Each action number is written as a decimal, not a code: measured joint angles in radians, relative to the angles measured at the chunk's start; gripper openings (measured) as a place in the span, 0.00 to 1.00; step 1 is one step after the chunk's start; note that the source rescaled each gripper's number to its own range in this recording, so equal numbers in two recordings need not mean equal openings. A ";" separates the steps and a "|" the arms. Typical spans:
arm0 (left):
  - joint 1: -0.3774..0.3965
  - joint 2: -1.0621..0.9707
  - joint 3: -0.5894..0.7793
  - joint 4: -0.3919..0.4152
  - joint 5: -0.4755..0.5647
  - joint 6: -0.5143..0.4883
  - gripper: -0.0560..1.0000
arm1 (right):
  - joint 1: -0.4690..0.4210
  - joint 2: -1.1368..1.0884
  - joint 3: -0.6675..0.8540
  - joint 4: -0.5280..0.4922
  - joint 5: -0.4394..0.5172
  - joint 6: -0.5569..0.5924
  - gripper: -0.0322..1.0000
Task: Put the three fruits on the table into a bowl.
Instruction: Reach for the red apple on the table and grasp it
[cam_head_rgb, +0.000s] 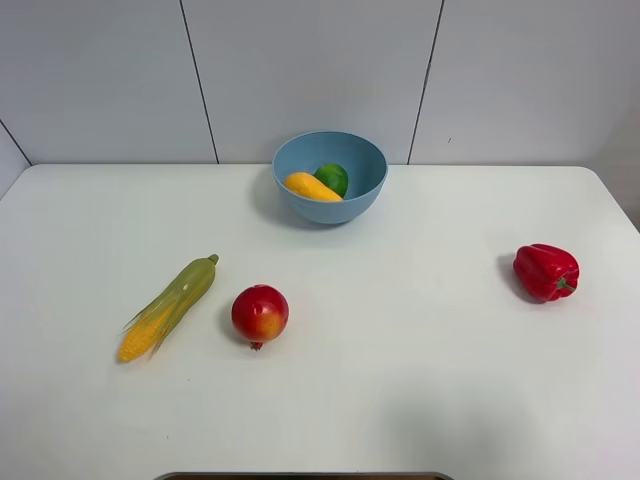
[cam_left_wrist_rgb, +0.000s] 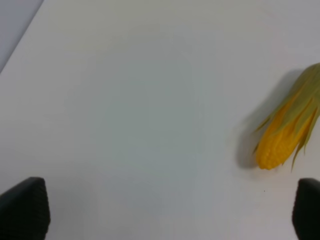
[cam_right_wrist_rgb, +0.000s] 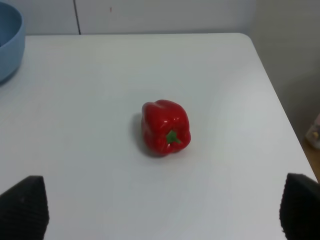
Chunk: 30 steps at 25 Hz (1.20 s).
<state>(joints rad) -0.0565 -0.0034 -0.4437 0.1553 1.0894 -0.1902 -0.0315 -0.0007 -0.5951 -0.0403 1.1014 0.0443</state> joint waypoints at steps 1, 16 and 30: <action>0.000 0.000 0.000 0.000 0.000 0.000 1.00 | -0.006 -0.003 0.010 0.008 0.000 0.000 0.85; 0.000 0.000 0.000 0.000 0.000 0.000 1.00 | -0.013 -0.003 0.034 0.022 -0.002 -0.007 0.85; 0.000 0.000 0.000 0.000 0.000 0.000 1.00 | -0.013 -0.003 0.034 0.022 -0.002 -0.007 0.85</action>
<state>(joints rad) -0.0565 -0.0034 -0.4437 0.1553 1.0894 -0.1902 -0.0446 -0.0032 -0.5616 -0.0185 1.0992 0.0368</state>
